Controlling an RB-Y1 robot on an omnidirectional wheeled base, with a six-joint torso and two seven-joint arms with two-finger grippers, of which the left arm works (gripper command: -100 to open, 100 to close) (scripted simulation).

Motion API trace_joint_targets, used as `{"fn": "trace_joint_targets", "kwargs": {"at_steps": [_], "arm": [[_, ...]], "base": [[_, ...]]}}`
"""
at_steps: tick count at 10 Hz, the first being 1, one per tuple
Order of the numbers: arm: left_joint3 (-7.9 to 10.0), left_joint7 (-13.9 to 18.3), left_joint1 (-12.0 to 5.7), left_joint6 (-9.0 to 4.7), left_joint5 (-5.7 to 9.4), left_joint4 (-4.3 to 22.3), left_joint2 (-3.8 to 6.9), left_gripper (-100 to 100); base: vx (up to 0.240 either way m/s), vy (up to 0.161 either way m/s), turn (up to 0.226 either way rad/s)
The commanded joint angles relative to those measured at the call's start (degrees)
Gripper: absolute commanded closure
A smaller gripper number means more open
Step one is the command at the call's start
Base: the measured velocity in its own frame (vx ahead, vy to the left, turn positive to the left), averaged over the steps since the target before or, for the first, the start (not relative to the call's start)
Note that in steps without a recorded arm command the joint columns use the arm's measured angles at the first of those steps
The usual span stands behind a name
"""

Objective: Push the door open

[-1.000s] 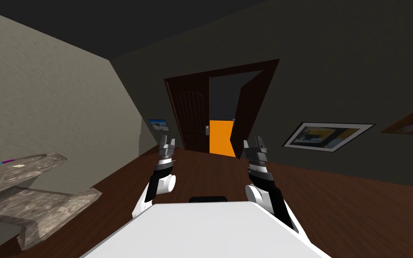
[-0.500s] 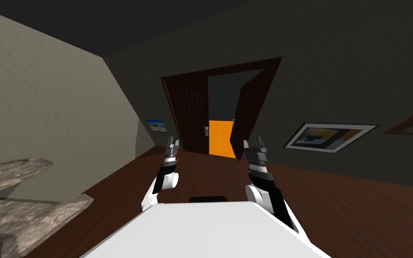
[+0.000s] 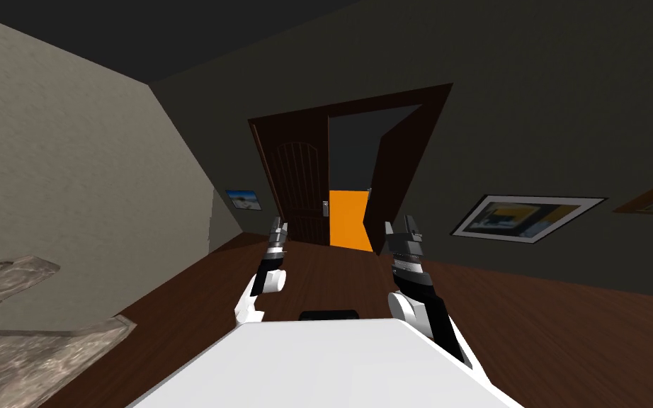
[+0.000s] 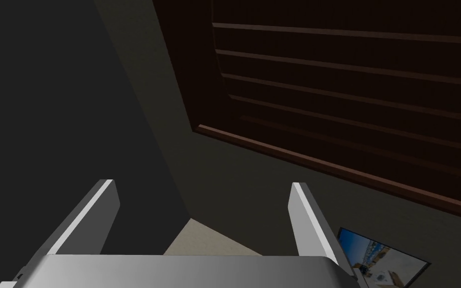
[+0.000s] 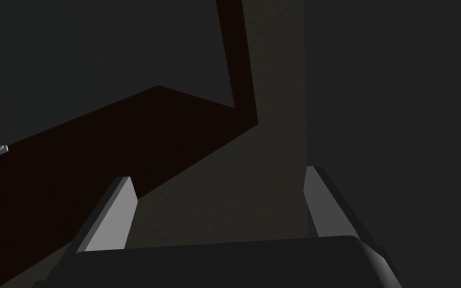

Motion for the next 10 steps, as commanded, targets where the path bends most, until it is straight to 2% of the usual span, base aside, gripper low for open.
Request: {"fn": "trace_joint_targets", "kwargs": {"at_steps": [1, 2, 3, 5, 6, 9, 10], "arm": [[0.04, 0.0, -1.53, 0.04, -0.01, 2.7, 0.17, -100], [0.04, 0.0, -2.64, 0.08, -0.01, 4.0, 0.31, -100], [0.04, 0.0, -2.64, 0.08, -0.01, 4.7, 0.31, -100], [0.04, 0.1, -4.89, 0.18, -0.03, 8.1, 0.55, -100], [0.04, 0.1, -4.89, 0.18, -0.03, 8.8, 0.55, -100], [0.04, 0.1, -8.33, 0.32, -0.05, 14.8, 0.76, -100], [0.04, 0.1, -8.33, 0.32, -0.05, 14.9, 0.76, -100]], "base": [[0.048, -0.012, -0.017], [0.076, -0.006, -0.024], [0.061, -0.014, -0.009], [0.075, -0.013, -0.020], [0.062, -0.002, -0.008], [0.077, -0.008, -0.021], [0.063, -0.004, -0.008]]}}
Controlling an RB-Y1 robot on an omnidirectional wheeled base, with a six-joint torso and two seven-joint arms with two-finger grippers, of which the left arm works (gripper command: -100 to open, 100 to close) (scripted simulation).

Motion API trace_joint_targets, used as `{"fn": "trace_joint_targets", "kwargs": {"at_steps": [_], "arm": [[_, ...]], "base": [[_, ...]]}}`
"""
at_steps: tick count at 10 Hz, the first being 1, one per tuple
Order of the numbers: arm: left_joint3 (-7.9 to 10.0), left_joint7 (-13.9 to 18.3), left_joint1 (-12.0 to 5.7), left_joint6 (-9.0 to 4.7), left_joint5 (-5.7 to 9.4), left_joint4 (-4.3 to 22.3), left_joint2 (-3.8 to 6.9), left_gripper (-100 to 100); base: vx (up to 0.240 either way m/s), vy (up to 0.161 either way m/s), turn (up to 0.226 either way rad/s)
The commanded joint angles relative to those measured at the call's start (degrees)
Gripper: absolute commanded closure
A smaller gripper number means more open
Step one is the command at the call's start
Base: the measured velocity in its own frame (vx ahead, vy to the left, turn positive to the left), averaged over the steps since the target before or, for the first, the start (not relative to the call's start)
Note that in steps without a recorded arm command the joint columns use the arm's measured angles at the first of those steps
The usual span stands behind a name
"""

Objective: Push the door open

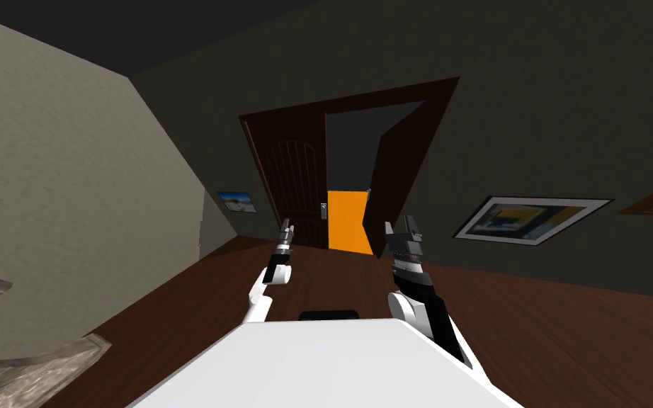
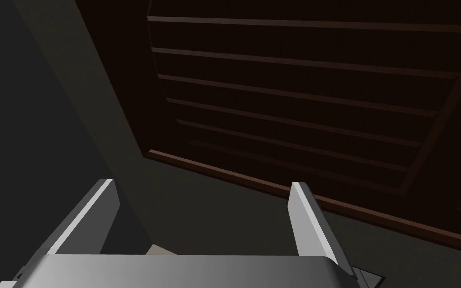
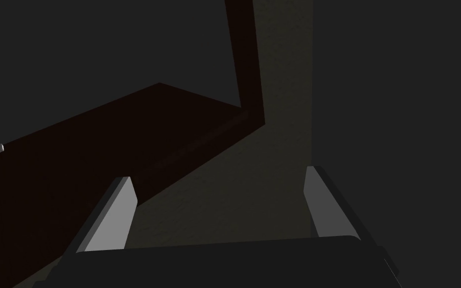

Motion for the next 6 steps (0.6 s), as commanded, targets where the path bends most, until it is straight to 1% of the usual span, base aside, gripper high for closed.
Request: {"fn": "trace_joint_targets", "kwargs": {"at_steps": [1, 3, 4, 6], "arm": [[0.01, -0.1, -1.53, -0.16, -0.03, 2.8, 0.01, -100], [0.01, 0.0, -3.83, -0.06, -0.04, 6.7, 0.03, -100], [0.01, 0.0, -3.83, -0.06, -0.04, 7.0, 0.03, -100], [0.01, 0.0, -6.12, 0.04, -0.06, 10.6, 0.04, -100]], "base": [[0.055, -0.005, -0.016], [0.087, -0.011, -0.025], [0.062, -0.013, -0.005], [0.072, -0.004, -0.023]]}}
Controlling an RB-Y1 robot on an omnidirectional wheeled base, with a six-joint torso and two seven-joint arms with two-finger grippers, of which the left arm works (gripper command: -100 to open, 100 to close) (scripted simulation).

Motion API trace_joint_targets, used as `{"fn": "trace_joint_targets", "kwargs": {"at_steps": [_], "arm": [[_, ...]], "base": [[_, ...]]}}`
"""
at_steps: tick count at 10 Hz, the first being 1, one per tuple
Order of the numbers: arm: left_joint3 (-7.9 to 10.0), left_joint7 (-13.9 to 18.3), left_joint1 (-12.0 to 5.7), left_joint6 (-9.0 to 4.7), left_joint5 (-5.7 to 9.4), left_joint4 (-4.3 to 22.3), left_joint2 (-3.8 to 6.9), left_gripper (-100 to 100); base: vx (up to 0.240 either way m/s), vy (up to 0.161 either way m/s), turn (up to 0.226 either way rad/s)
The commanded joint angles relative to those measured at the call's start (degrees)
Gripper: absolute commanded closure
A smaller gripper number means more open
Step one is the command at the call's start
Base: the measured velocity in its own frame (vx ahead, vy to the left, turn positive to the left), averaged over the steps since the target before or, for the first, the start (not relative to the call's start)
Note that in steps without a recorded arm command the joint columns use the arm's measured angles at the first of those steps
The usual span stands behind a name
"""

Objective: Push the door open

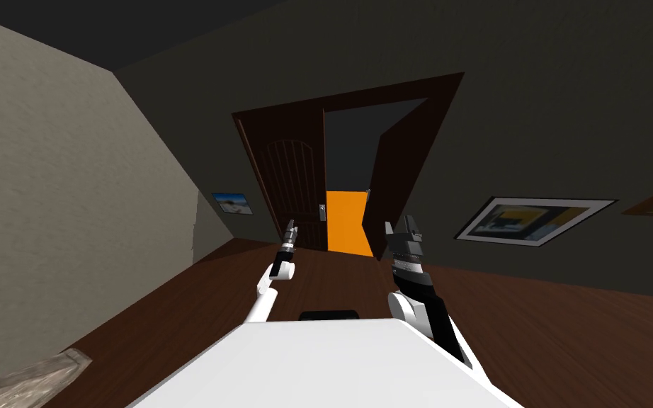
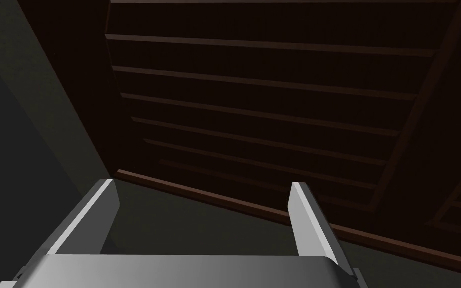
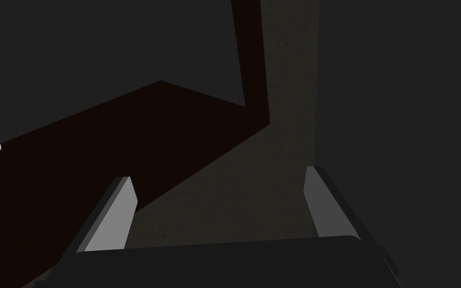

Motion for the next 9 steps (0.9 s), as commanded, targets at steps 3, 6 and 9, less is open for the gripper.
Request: {"fn": "trace_joint_targets", "kwargs": {"at_steps": [3, 6, 9], "arm": [[0.00, 0.1, -2.79, 0.32, 0.00, 5.3, -0.04, -100], [0.00, 0.2, -6.10, 0.46, -0.02, 10.7, -0.24, -100], [0.00, 0.2, -7.15, 0.51, -0.02, 13.1, -0.35, -100]], "base": [[0.086, -0.017, -0.017], [0.080, -0.007, -0.022], [0.055, -0.001, -0.009]]}}
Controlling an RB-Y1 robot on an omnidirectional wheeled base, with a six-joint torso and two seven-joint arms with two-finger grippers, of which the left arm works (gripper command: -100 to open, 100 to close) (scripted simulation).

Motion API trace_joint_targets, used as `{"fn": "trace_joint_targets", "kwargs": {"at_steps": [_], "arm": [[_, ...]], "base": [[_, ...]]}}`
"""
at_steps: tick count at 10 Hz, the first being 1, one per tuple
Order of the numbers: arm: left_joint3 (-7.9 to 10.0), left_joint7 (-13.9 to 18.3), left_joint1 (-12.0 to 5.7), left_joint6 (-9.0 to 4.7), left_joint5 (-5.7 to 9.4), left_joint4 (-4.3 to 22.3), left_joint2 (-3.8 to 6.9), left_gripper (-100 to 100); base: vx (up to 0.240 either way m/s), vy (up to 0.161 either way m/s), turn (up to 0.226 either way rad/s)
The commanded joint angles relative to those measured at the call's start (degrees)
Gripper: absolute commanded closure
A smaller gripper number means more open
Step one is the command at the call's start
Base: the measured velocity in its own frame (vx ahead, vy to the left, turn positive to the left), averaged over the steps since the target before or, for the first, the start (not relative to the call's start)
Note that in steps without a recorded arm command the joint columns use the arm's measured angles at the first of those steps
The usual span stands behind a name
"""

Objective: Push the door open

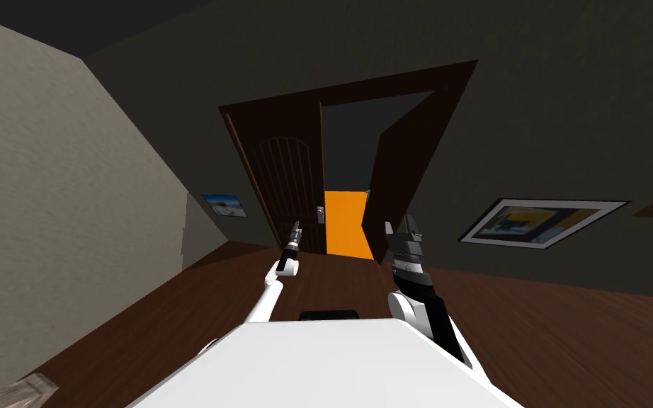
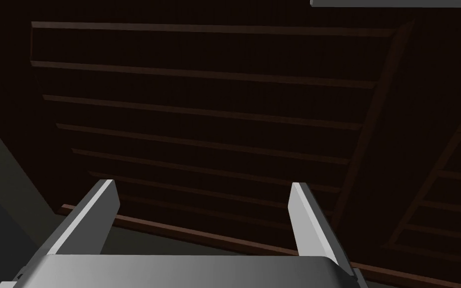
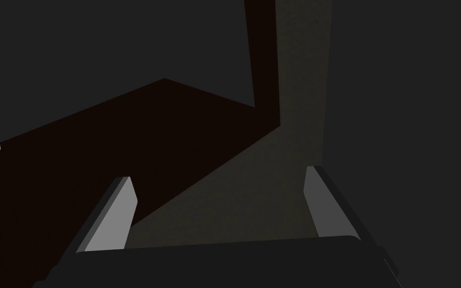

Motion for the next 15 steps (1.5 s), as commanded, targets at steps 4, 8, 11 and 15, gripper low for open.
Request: {"fn": "trace_joint_targets", "kwargs": {"at_steps": [4, 8, 11, 15], "arm": [[0.07, 0.1, -3.65, -0.35, 0.00, 6.7, -0.36, -100], [0.07, 0.2, -7.45, -0.19, -0.03, 13.6, -0.99, -100], [0.07, 0.2, -9.10, -0.12, -0.04, 16.5, -1.36, -100], [0.06, 0.3, -12.76, 0.03, -0.06, 23.1, -2.29, -100]], "base": [[0.059, -0.003, -0.015], [0.095, -0.009, -0.020], [0.066, 0.001, -0.013], [0.102, 0.000, -0.021]]}}
